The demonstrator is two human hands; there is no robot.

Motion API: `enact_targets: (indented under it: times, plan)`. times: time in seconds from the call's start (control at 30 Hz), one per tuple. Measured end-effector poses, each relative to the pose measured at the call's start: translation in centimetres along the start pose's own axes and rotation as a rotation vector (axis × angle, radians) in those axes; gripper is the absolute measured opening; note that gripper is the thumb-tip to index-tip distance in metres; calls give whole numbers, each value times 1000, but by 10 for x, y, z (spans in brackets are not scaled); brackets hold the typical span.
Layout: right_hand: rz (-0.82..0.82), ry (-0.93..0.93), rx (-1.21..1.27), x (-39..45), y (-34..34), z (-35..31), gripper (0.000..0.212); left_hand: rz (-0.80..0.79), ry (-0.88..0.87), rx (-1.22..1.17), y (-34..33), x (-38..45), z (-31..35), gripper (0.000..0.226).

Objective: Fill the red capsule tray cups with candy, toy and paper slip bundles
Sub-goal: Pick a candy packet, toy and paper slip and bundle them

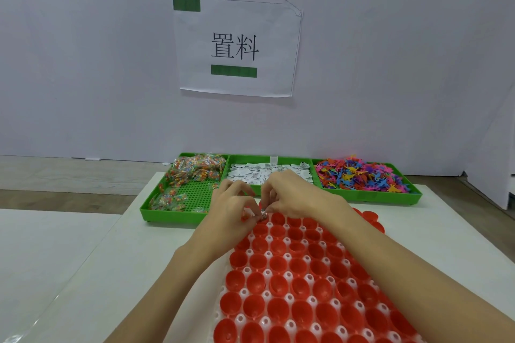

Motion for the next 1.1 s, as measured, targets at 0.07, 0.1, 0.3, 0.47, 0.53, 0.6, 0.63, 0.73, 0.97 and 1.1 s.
enact_targets:
  times: [0.07, 0.1, 0.3, 0.47, 0.53, 0.6, 0.63, 0.73, 0.97, 1.1]
  plan:
    - [-3, 25, -47, -1, 0, -2, 8, 23, 3, -19, 1, 0, 1, 2]
    - [-5, 38, -81, -1, -1, -4, 11, 35, 5, -23, 1, 1, 1, 4]
    - [-31, 75, -211, 3, -8, -14, 28, 69, 2, 26, 1, 0, 1, 16]
    - [-47, 35, -73, -2, -1, -6, 25, 67, 17, -20, 5, -1, 1, 9]
    - [-43, 16, -16, -5, 1, -4, 26, 42, 25, -33, 8, 0, -1, 7]
    - [-33, 11, 19, -7, 2, -1, 26, 40, 57, -75, 12, 1, -3, 7]
    - [-26, 12, 33, -8, 2, 1, 25, 48, 83, -106, 15, 0, -5, 9]
    - [19, 15, 99, -11, 5, 5, 22, 112, 141, -166, 19, 0, -11, 20]
    - [67, 15, 83, -19, -5, 8, 8, 106, 65, -135, 13, -4, -12, 21]
    - [90, 13, 58, -19, -10, 9, 9, 49, 12, -131, 10, -6, -12, 18]
Point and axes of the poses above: each hand's wrist, its own x-axis towards the middle knuckle, its own y-axis out of the back of the hand, z = x × y, the point moved 2 cm from there along x, towards the middle knuckle
